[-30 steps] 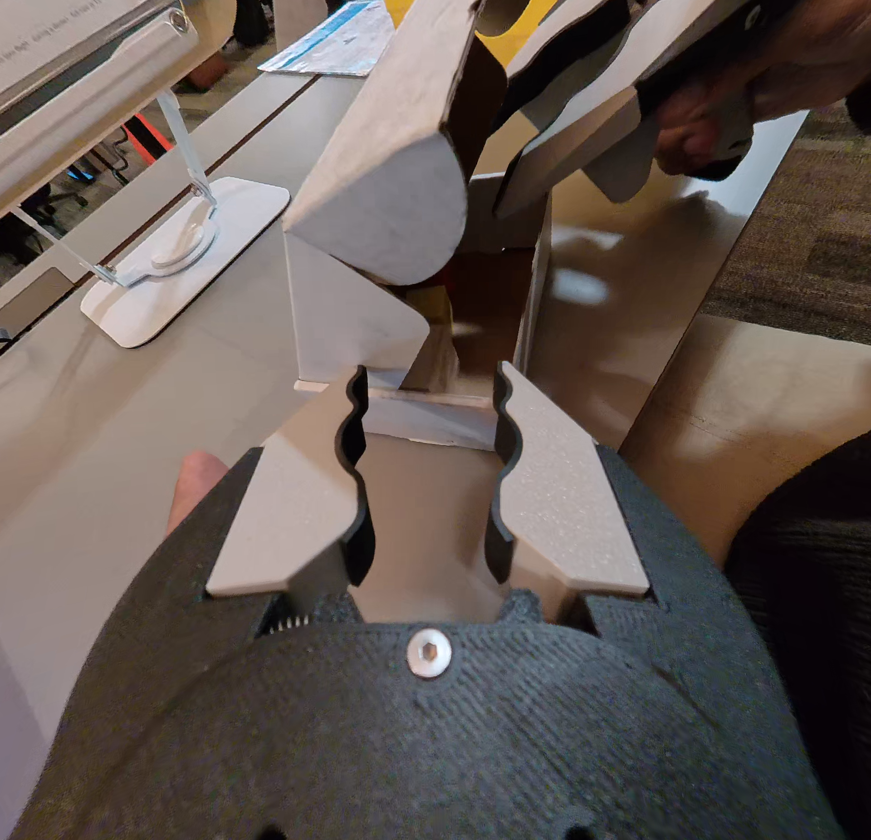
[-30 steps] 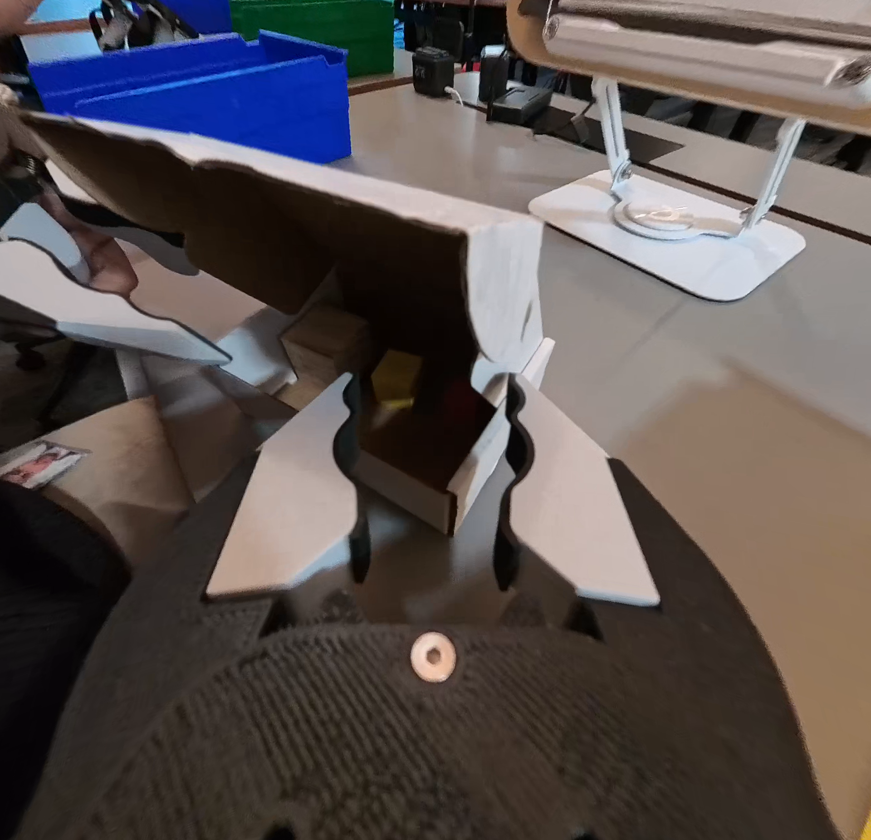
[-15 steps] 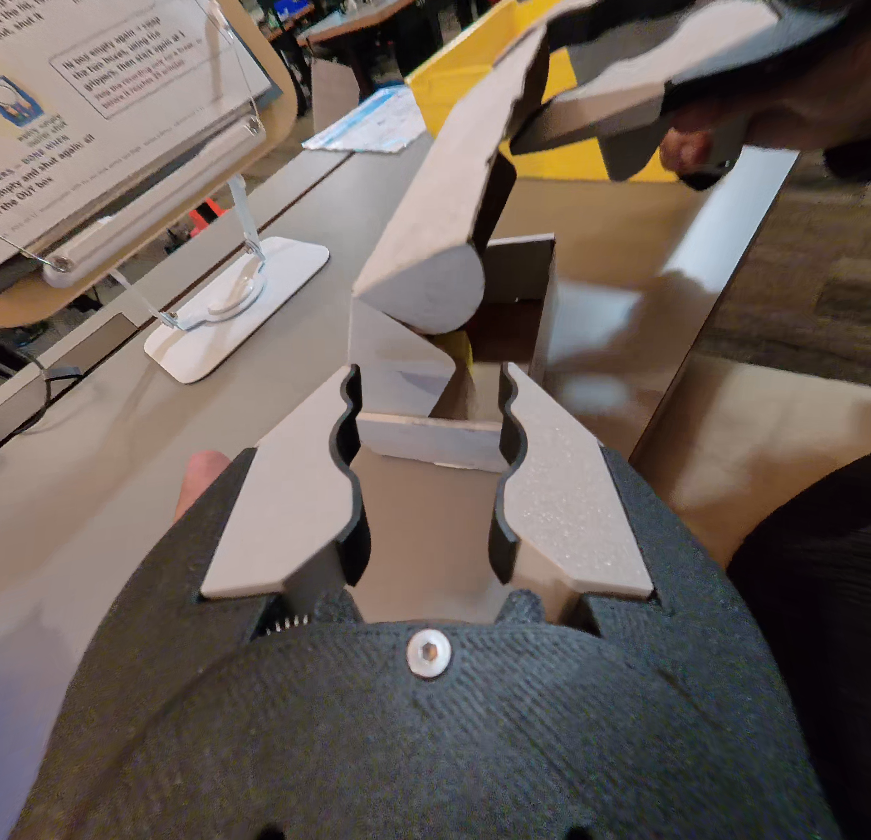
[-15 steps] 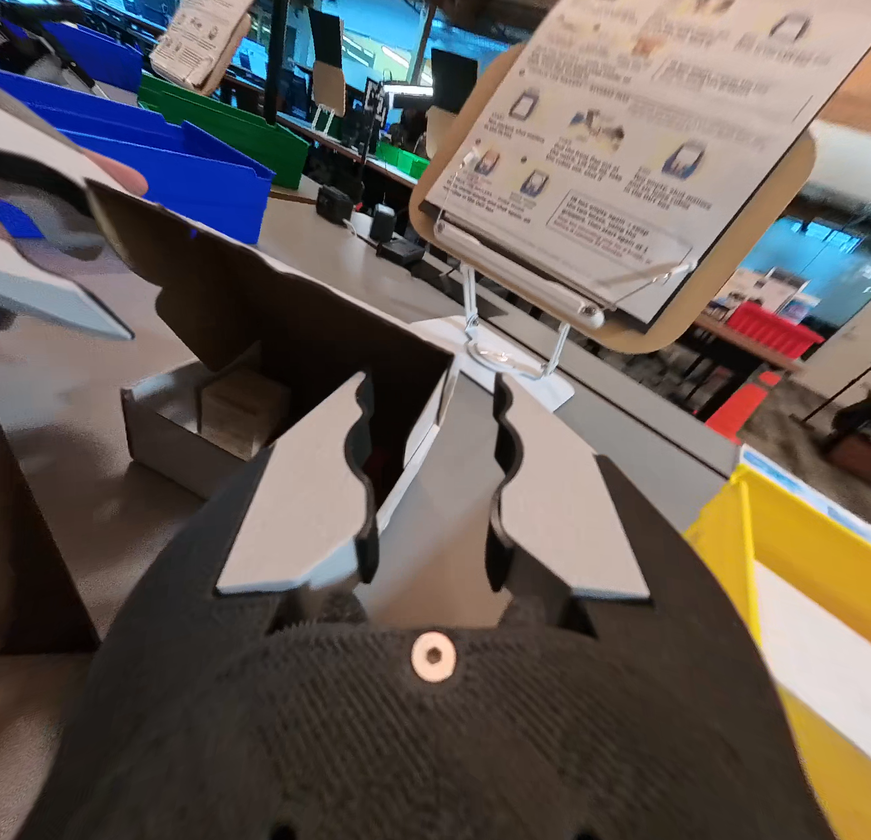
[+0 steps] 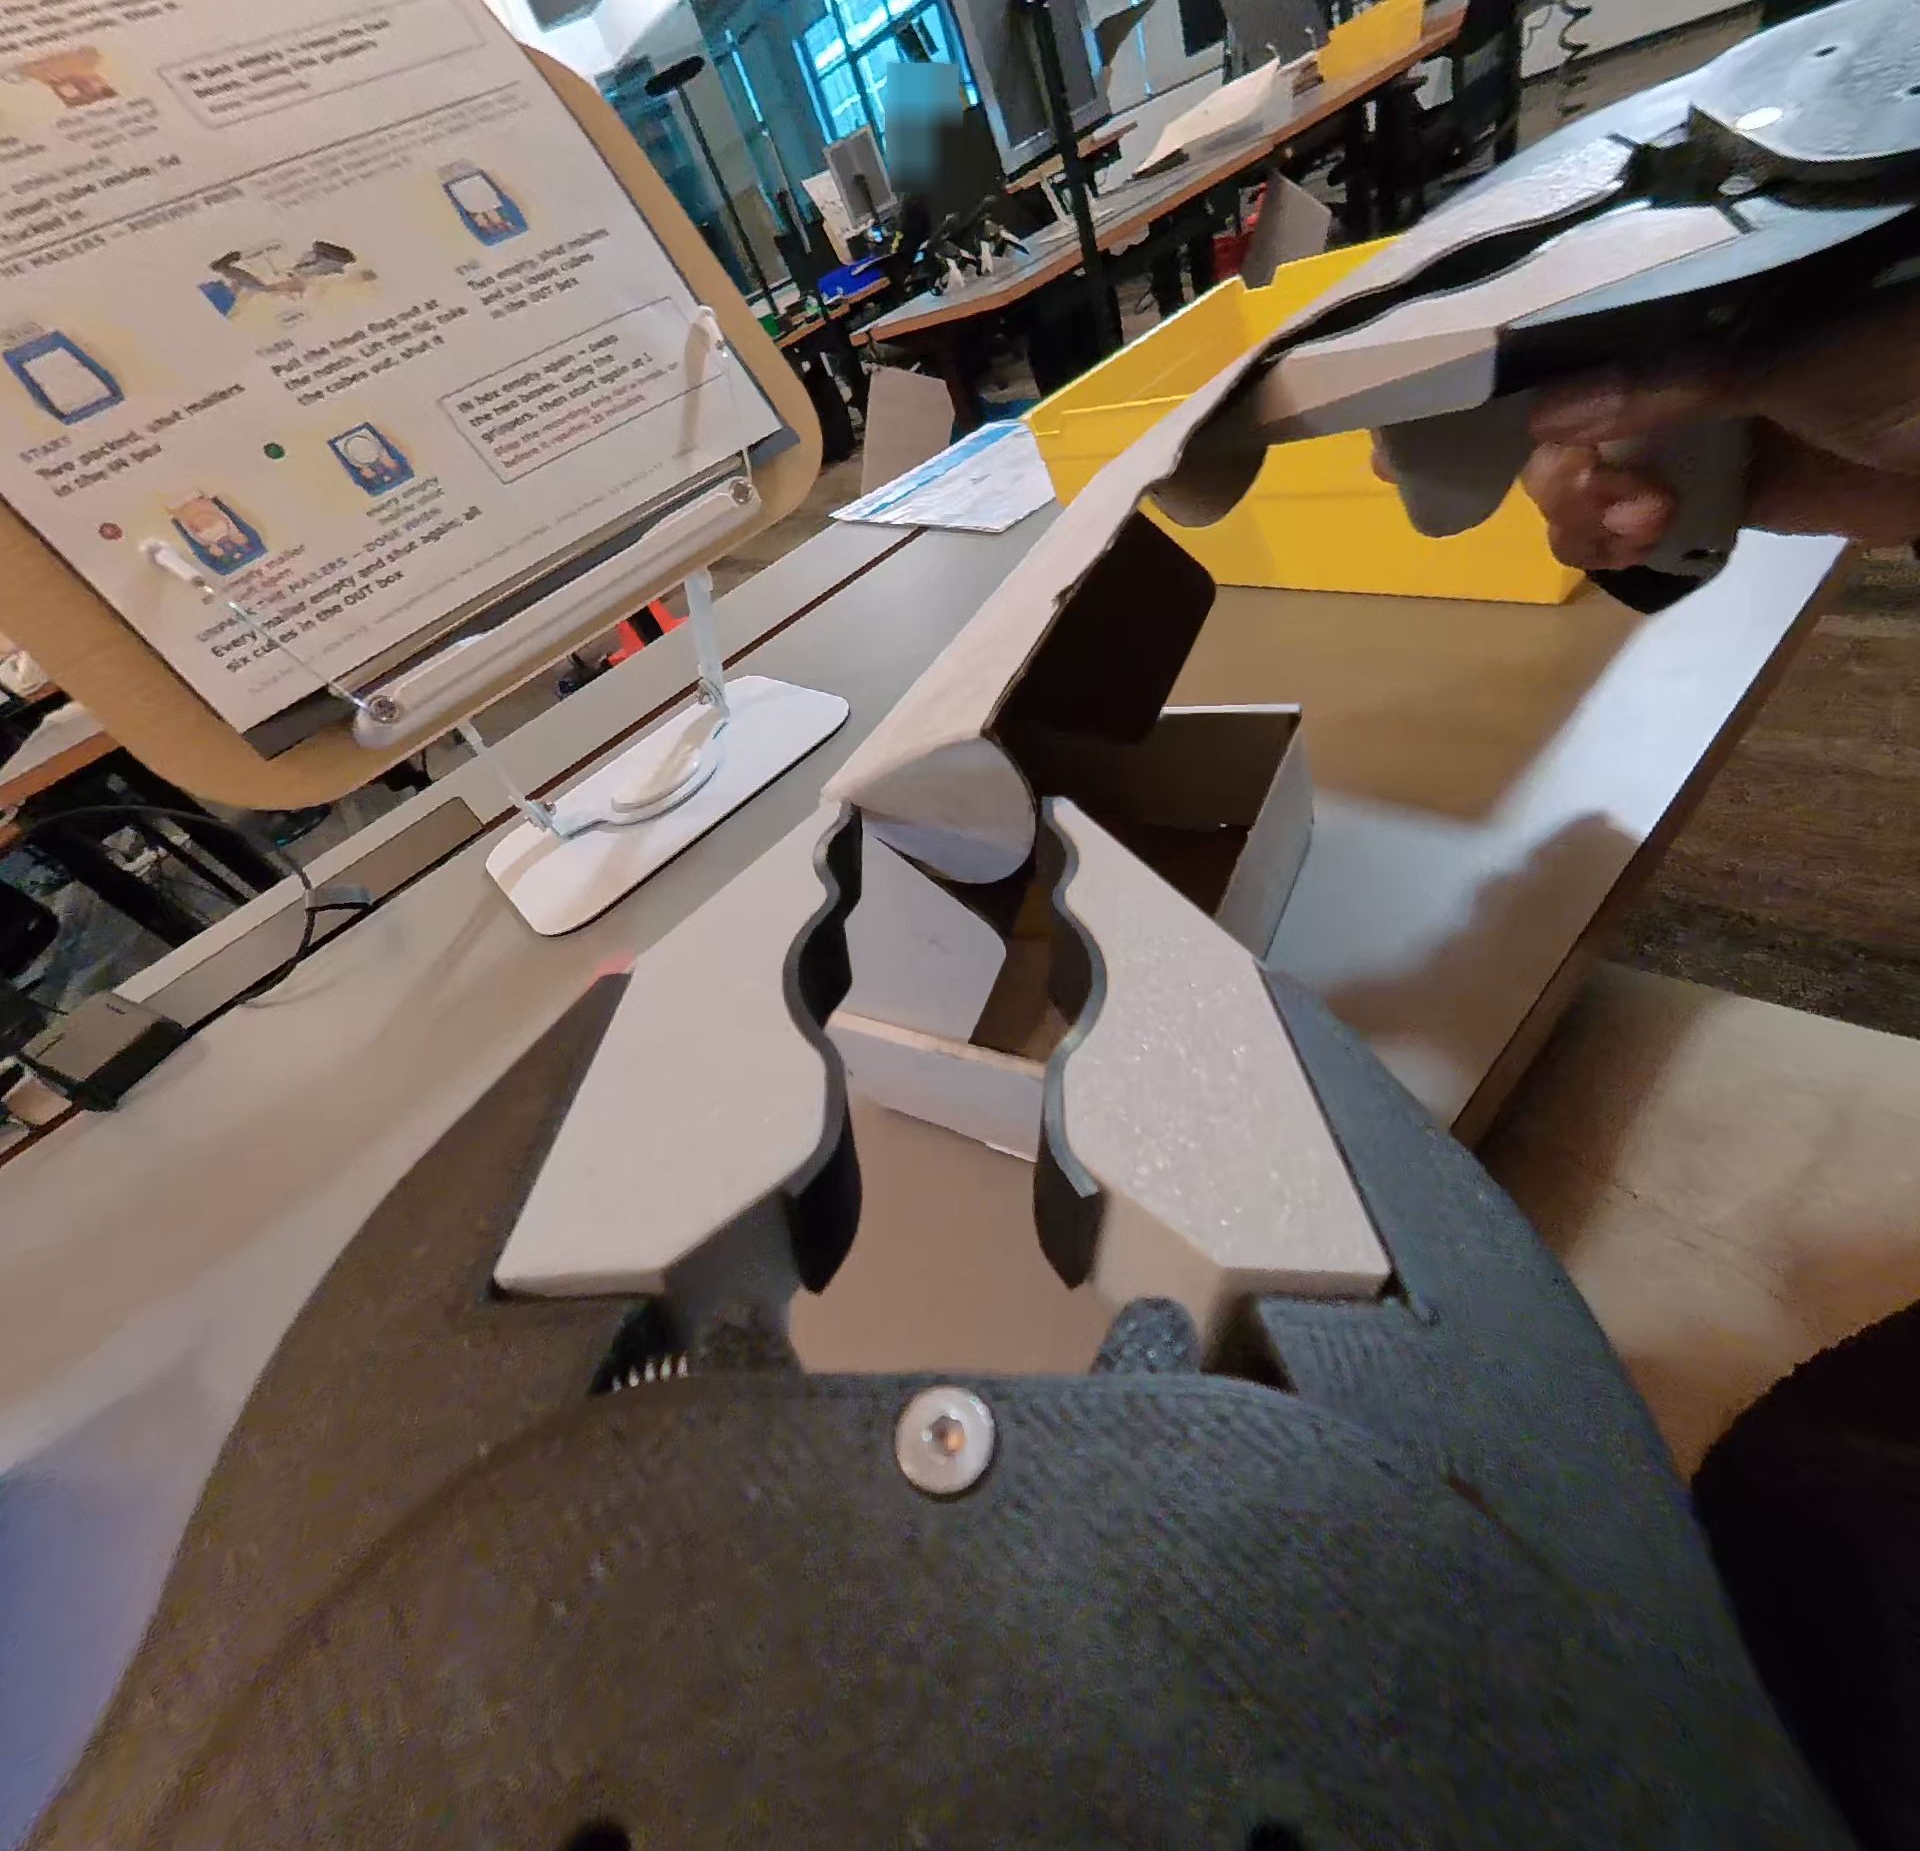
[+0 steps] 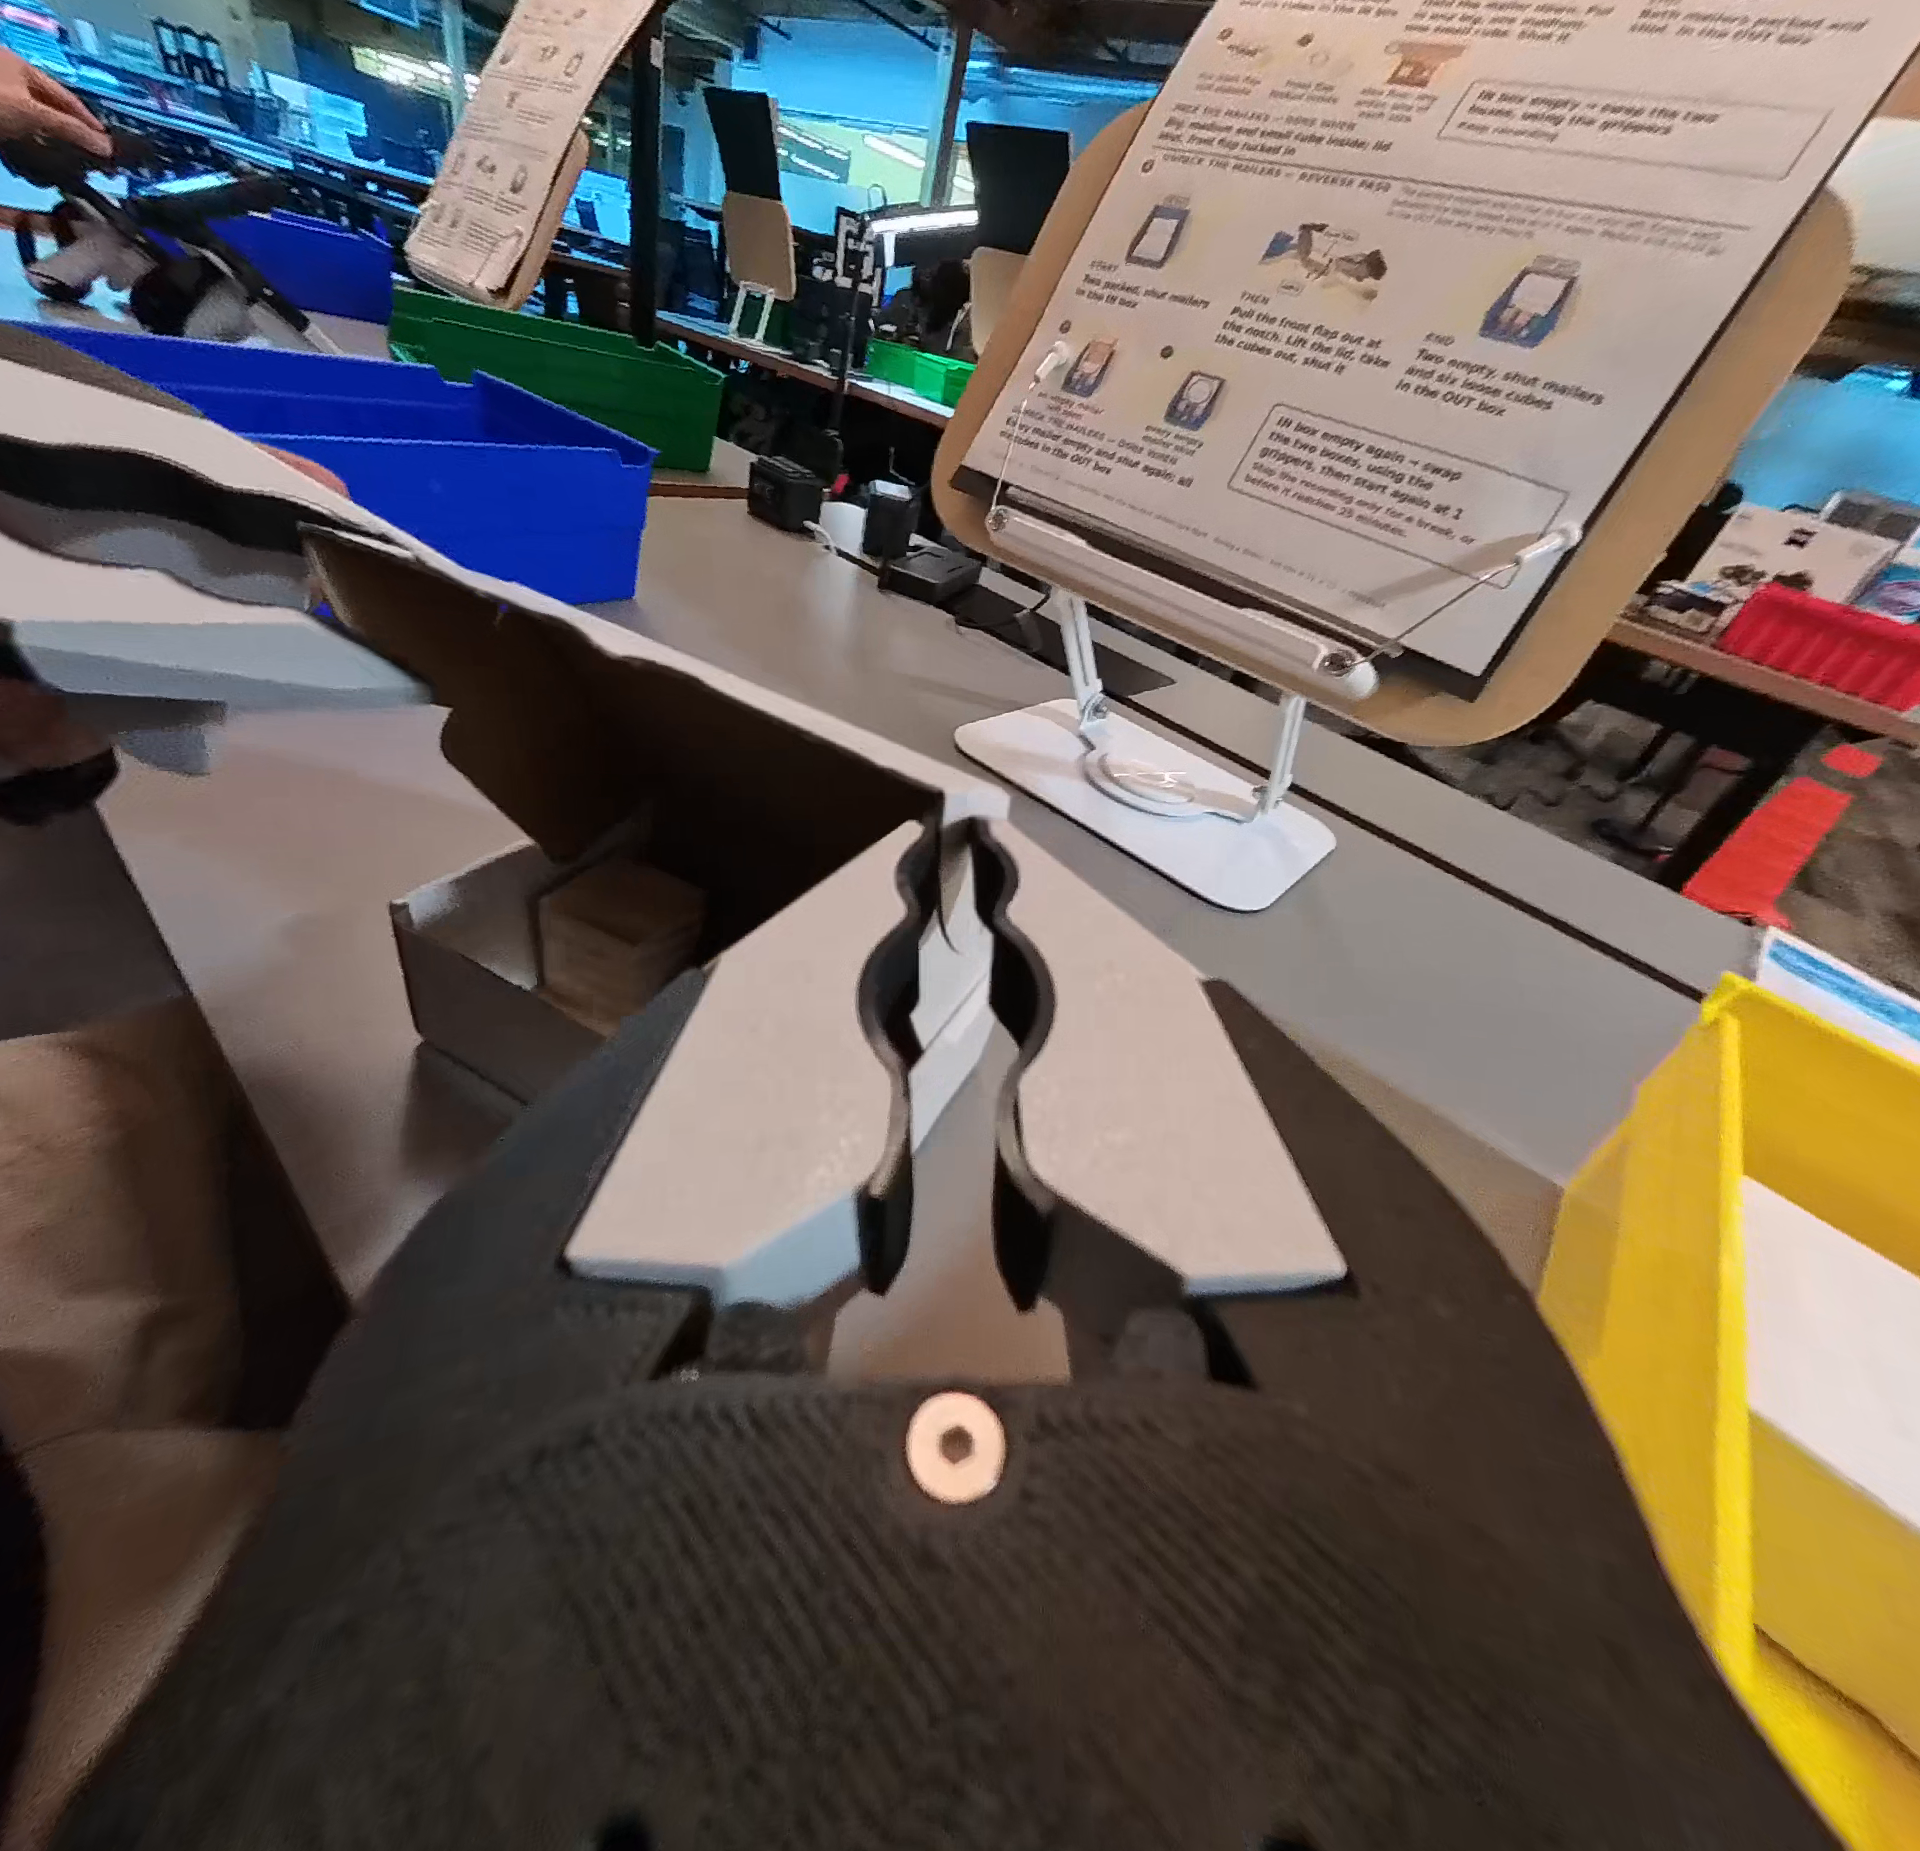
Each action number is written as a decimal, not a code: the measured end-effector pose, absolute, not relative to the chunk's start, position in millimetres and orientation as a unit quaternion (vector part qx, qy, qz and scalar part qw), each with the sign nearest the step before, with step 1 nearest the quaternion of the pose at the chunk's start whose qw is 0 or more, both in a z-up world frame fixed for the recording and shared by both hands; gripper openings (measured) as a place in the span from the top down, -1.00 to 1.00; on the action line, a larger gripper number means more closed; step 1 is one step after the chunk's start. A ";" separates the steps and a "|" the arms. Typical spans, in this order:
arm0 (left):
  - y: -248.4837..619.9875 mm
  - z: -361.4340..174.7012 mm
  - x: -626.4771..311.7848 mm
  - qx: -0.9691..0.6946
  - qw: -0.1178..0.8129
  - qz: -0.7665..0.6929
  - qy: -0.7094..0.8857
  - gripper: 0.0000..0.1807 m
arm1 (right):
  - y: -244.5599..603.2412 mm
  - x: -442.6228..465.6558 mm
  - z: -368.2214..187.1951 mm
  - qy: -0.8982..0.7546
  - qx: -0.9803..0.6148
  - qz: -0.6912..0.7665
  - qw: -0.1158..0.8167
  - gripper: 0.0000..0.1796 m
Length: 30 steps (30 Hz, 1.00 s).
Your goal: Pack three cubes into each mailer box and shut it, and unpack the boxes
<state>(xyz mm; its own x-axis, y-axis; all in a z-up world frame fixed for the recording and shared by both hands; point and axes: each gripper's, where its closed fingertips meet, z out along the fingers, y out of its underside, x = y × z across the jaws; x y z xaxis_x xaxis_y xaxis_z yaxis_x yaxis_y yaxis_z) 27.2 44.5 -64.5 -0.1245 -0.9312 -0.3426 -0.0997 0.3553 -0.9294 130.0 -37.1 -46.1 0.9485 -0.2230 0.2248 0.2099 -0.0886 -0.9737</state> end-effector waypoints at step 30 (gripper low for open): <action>47.2 -127.1 18.2 -0.461 0.416 -0.384 0.683 0.67 | -43.4 113.7 -108.6 0.014 -0.810 -0.092 0.580 0.92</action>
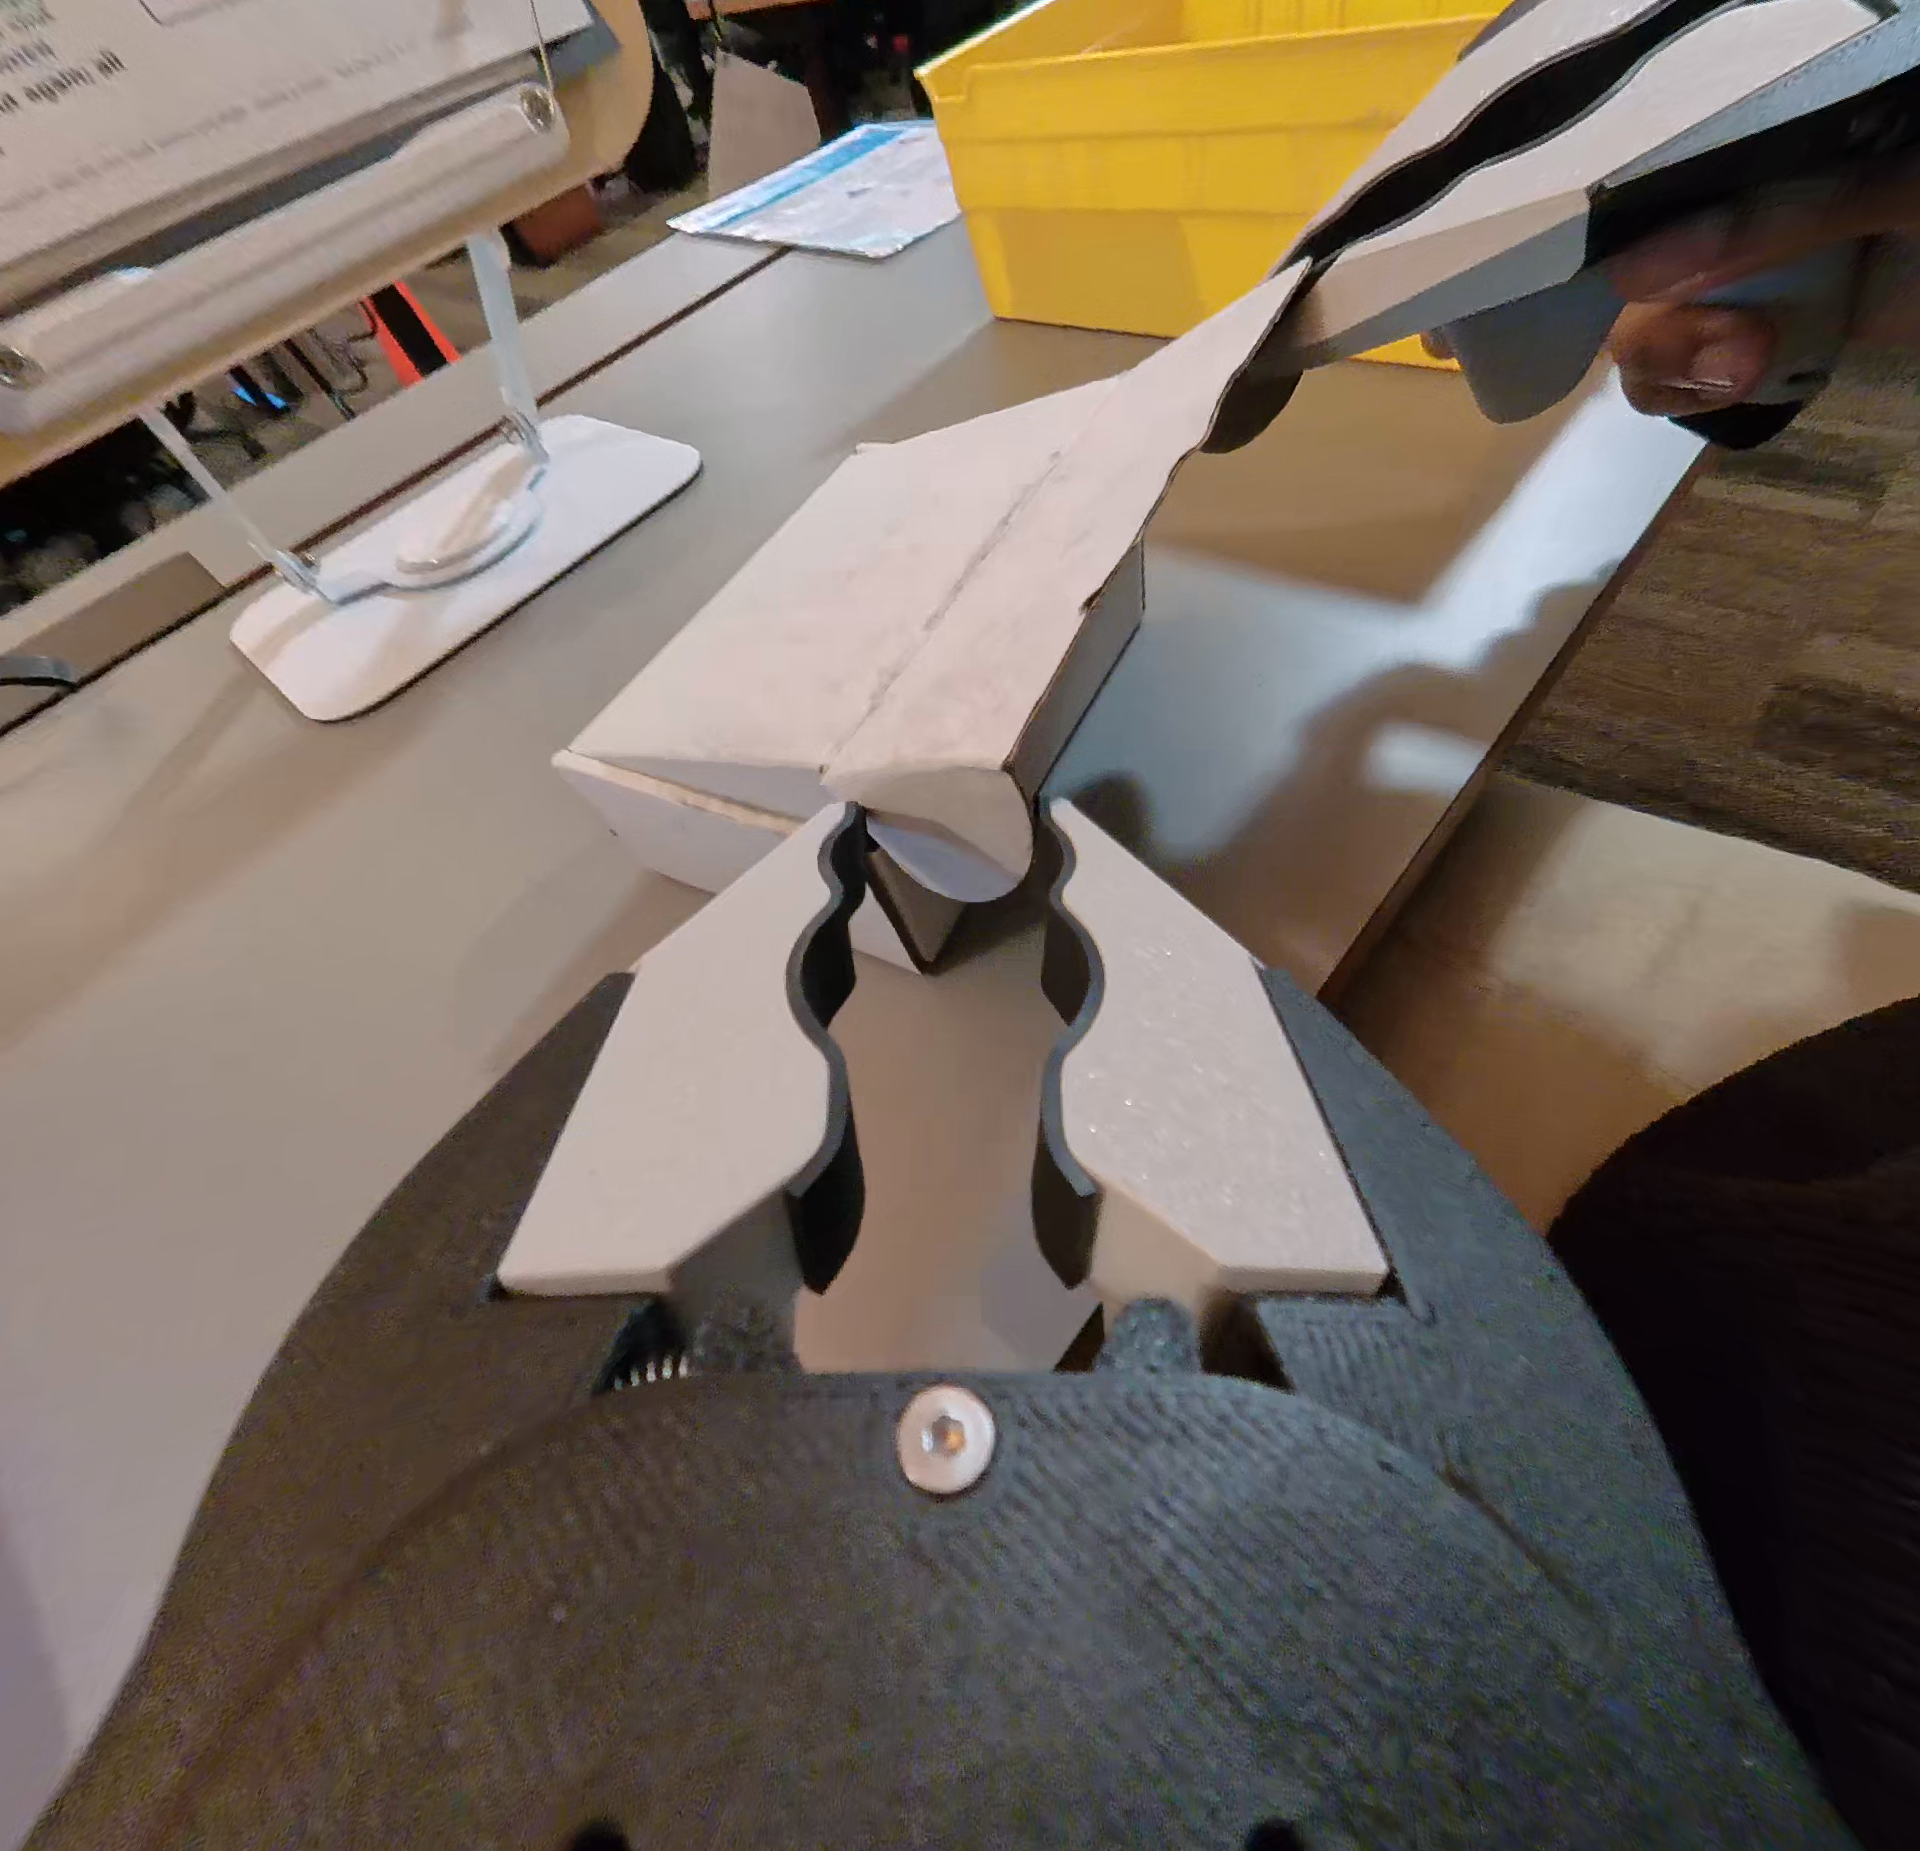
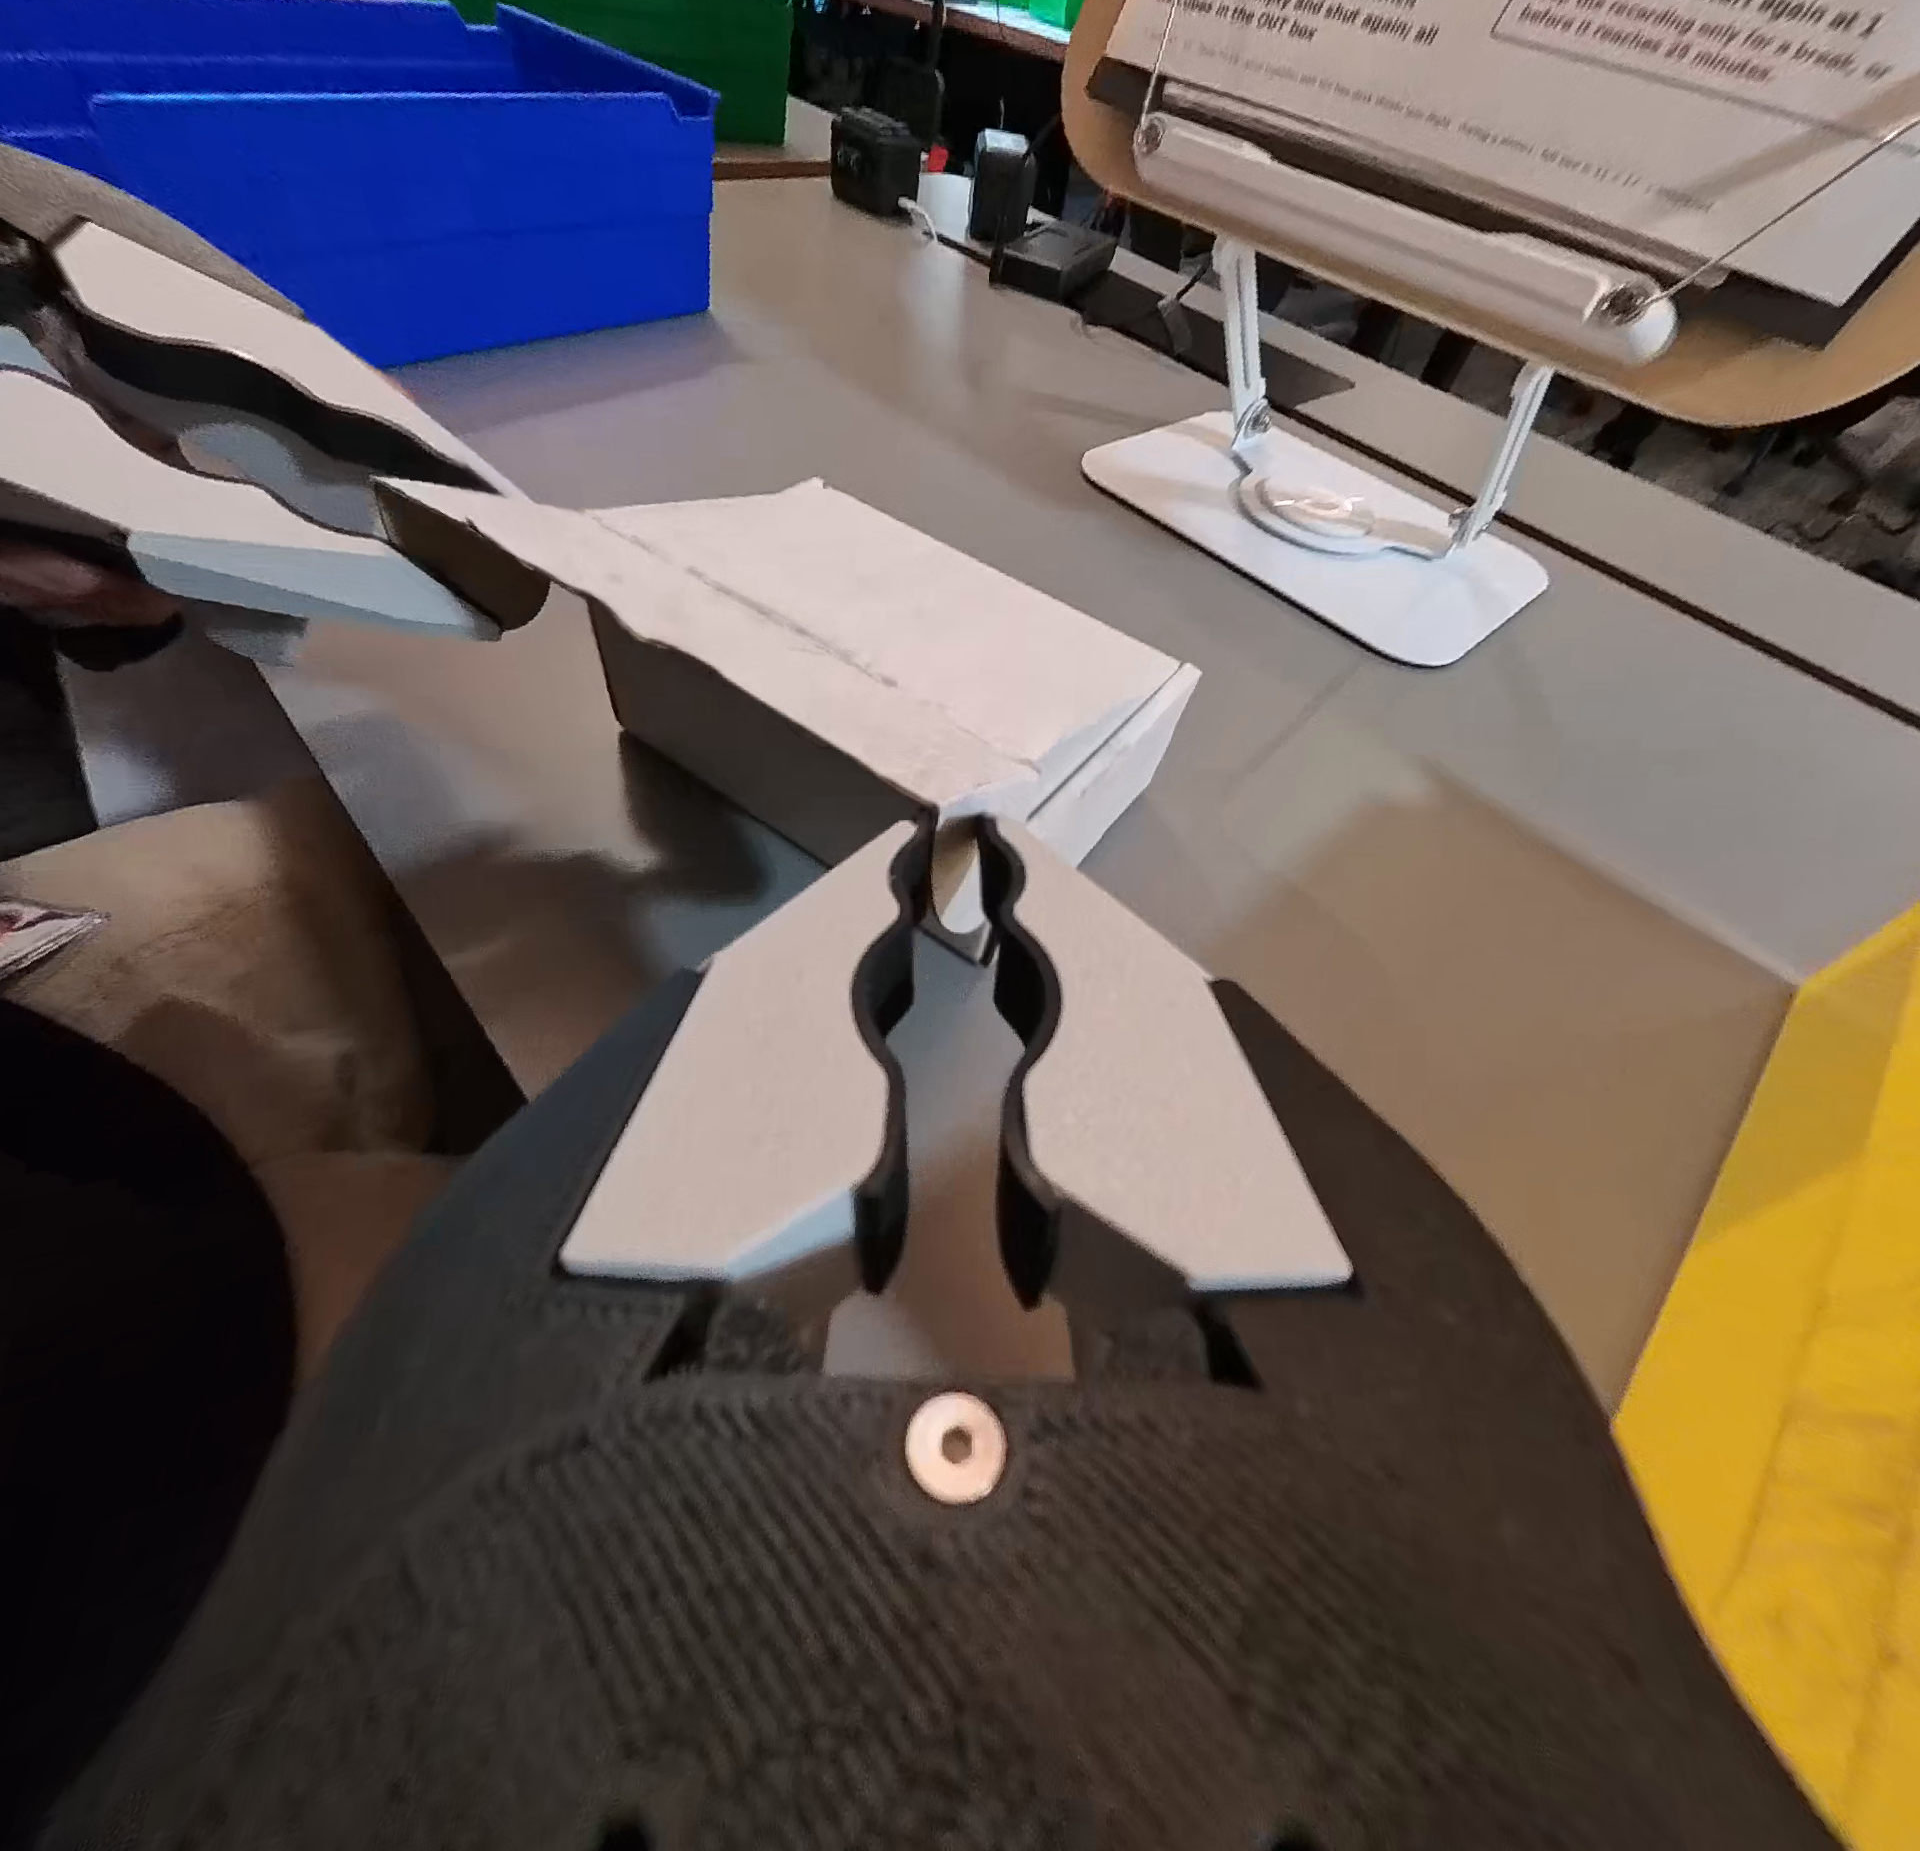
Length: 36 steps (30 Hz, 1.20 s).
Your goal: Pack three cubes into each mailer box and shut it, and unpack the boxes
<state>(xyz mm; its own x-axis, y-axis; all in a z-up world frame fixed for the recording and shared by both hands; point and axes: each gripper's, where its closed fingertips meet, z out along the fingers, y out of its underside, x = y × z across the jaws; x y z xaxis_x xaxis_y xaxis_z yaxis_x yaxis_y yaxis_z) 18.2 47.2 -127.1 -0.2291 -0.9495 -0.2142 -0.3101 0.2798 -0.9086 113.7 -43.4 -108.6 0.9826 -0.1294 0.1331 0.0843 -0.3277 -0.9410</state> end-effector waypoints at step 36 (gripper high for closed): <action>69.3 -177.1 0.1 -0.467 0.305 -0.331 0.761 0.35 | -43.1 95.4 -120.8 -0.005 -0.815 0.016 0.579 0.20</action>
<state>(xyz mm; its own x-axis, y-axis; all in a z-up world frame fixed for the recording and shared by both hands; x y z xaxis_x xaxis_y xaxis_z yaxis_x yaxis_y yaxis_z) 0.1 69.3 -177.1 -0.3771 -0.9132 -0.1546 -0.5096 0.3440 -0.7886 95.4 -43.1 -120.8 0.9995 0.0258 -0.0201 -0.0105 -0.3287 -0.9444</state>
